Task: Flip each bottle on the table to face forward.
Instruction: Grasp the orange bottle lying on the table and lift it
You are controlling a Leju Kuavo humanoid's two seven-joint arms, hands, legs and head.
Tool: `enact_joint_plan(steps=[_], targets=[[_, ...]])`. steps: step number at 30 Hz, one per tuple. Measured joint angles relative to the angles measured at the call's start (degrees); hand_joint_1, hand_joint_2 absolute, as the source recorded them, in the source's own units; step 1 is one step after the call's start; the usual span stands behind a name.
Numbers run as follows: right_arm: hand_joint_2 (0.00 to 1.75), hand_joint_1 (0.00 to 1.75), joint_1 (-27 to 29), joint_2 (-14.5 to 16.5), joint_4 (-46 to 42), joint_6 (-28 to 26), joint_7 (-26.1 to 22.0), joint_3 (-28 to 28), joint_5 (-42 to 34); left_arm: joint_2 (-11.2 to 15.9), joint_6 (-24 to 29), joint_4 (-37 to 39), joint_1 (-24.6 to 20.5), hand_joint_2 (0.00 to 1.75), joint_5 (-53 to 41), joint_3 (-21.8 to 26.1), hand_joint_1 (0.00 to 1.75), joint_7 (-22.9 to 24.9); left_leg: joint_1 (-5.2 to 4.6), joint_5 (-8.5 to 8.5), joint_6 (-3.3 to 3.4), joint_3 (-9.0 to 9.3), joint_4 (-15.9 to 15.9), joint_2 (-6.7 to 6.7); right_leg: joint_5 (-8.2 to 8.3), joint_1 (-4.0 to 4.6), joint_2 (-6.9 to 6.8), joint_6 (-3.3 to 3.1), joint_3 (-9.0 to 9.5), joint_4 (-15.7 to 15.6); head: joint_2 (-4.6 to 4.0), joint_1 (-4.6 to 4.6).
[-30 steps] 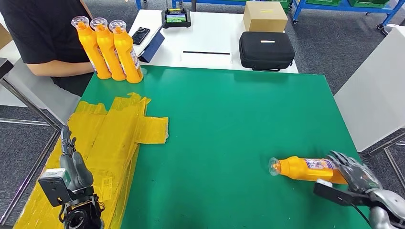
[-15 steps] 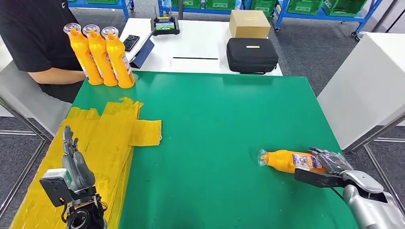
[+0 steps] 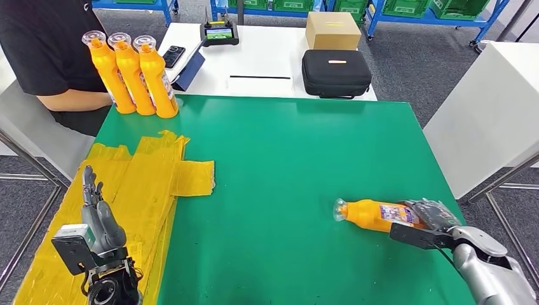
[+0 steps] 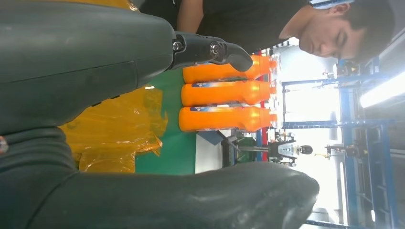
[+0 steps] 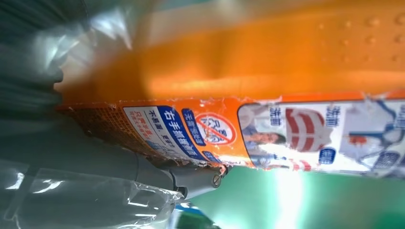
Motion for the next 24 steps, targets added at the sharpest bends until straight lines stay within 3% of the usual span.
enact_joint_plan(steps=[8,18,24], targets=[[1.75,1.75,0.19,5.04,-4.76,-0.41,-3.74,0.46,-7.39,0.0,-1.12,0.0,-0.01,0.0,-0.88,0.01,0.0,0.21,0.07,0.32,-0.24,-0.62,0.0,-0.36,0.01,0.05,-0.24,-0.08,-0.67,0.12,0.0,-0.03],[1.75,1.75,0.76,6.46,-6.8,-0.29,-3.88,0.52,-8.18,0.0,-1.4,0.0,-0.01,0.0,-0.92,0.03,0.0,0.22,0.04,0.39,-0.23,-1.05,0.0,-0.75,0.01,-0.02,-0.6,-0.07,-0.95,0.14,0.0,-0.02],[1.75,1.75,2.19,7.97,-12.86,1.79,-4.53,1.94,-20.08,-0.03,-2.86,0.0,-0.18,0.0,-1.38,0.07,0.0,0.88,-0.11,0.56,-0.12,-1.57,0.01,-1.02,0.02,-0.1,-0.87,-0.04,-1.38,0.37,0.0,-0.03]])
